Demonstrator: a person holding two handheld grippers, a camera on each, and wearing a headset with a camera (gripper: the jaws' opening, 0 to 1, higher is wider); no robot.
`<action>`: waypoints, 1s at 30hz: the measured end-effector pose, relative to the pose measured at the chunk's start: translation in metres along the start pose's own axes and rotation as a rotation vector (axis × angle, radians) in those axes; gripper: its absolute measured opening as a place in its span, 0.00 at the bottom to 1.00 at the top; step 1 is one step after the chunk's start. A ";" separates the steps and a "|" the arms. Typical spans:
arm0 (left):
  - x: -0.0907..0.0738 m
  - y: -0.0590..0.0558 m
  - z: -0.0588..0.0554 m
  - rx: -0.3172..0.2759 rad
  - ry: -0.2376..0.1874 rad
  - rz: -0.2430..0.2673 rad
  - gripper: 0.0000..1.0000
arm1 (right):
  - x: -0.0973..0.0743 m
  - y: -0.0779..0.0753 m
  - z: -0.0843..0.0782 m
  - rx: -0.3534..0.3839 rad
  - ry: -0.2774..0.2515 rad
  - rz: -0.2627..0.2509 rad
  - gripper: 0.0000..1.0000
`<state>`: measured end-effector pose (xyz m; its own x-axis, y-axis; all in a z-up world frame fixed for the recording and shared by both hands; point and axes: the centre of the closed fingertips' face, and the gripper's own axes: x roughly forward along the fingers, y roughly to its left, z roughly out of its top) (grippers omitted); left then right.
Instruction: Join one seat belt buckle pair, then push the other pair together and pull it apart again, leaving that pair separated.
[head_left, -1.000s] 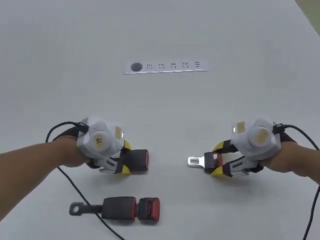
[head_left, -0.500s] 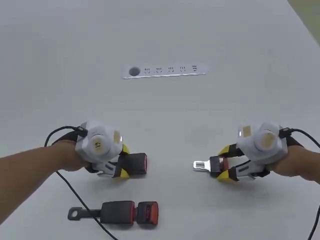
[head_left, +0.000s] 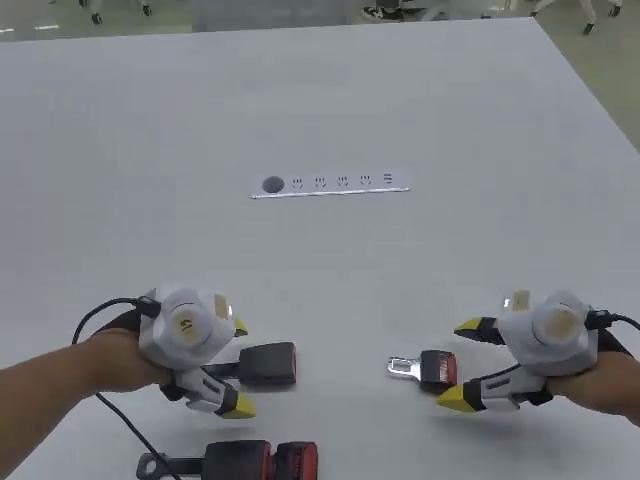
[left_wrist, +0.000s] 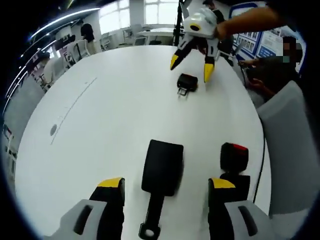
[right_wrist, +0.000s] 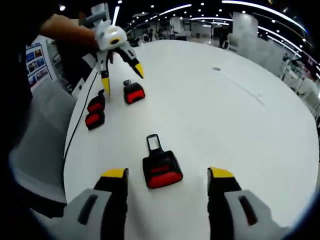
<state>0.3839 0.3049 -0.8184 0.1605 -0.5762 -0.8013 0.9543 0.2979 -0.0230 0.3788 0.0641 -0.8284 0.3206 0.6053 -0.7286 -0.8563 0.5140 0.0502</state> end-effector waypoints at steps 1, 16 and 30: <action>-0.005 0.002 0.005 -0.019 -0.036 0.026 0.76 | -0.004 -0.002 0.004 0.008 -0.025 -0.025 0.69; -0.096 0.007 0.039 -0.360 -0.387 0.369 1.00 | -0.046 0.017 0.063 0.116 -0.281 -0.321 0.88; -0.155 -0.042 0.011 -0.427 -0.496 0.455 1.00 | -0.065 0.068 0.083 0.143 -0.391 -0.396 0.94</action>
<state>0.3215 0.3732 -0.6861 0.7002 -0.5697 -0.4303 0.6054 0.7933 -0.0652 0.3334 0.1095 -0.7208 0.7551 0.5152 -0.4055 -0.5855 0.8082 -0.0634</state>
